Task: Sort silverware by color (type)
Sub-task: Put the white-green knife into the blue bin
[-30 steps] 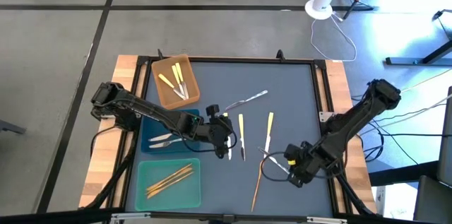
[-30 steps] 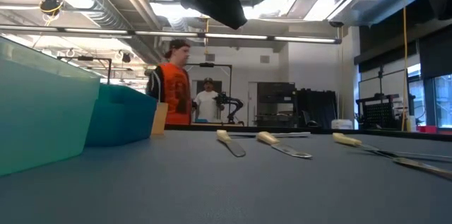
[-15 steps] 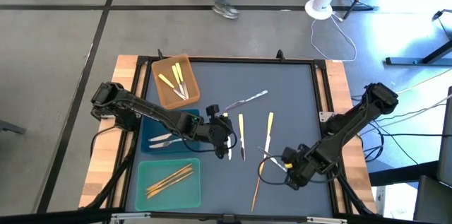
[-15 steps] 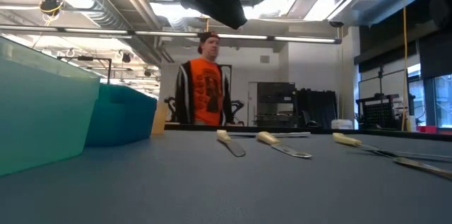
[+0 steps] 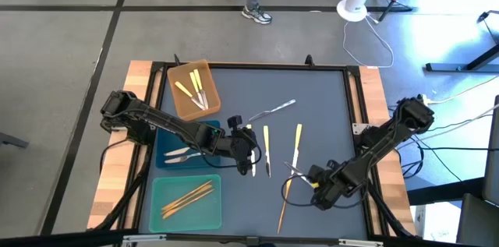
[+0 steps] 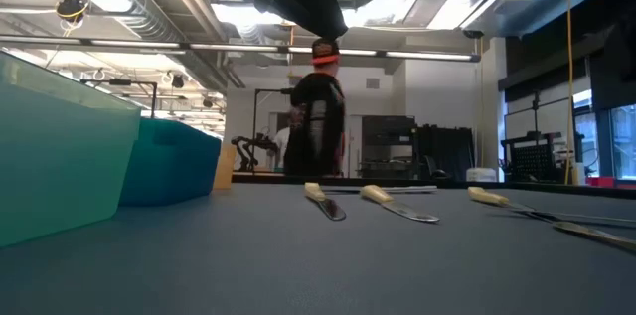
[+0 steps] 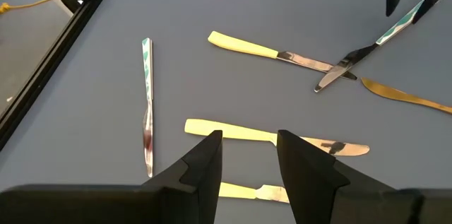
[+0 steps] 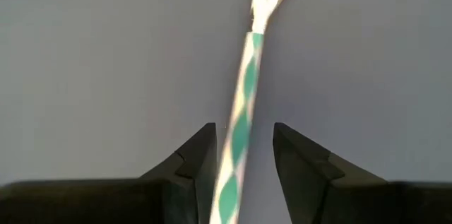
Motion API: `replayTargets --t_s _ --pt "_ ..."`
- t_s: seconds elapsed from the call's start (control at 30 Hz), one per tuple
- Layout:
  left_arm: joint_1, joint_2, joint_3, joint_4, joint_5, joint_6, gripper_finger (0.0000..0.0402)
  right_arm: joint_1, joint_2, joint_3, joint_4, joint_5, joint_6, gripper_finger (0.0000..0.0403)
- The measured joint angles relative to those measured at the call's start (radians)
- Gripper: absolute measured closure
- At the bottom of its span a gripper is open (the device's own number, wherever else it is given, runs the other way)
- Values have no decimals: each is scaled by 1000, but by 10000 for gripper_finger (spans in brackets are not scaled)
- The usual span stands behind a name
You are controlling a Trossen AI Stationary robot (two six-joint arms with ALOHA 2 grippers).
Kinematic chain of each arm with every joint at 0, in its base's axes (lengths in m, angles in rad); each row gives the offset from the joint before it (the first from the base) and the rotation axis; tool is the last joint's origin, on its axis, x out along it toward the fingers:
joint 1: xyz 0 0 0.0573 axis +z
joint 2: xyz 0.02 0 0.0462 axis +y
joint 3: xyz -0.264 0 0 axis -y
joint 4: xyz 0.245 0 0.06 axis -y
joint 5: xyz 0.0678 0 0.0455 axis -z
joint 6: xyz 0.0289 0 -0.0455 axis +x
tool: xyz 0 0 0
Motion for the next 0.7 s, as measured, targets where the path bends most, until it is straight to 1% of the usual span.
replayTargets --t_s 0.1,0.37,0.7 --pt "0 0 0 0 0 0 272 0 11 0 27 0 0 274" --pt "0 0 0 0 0 0 272 0 54 0 27 1 -1 274" --pt "0 0 0 0 0 0 272 0 62 1 27 1 -1 274"
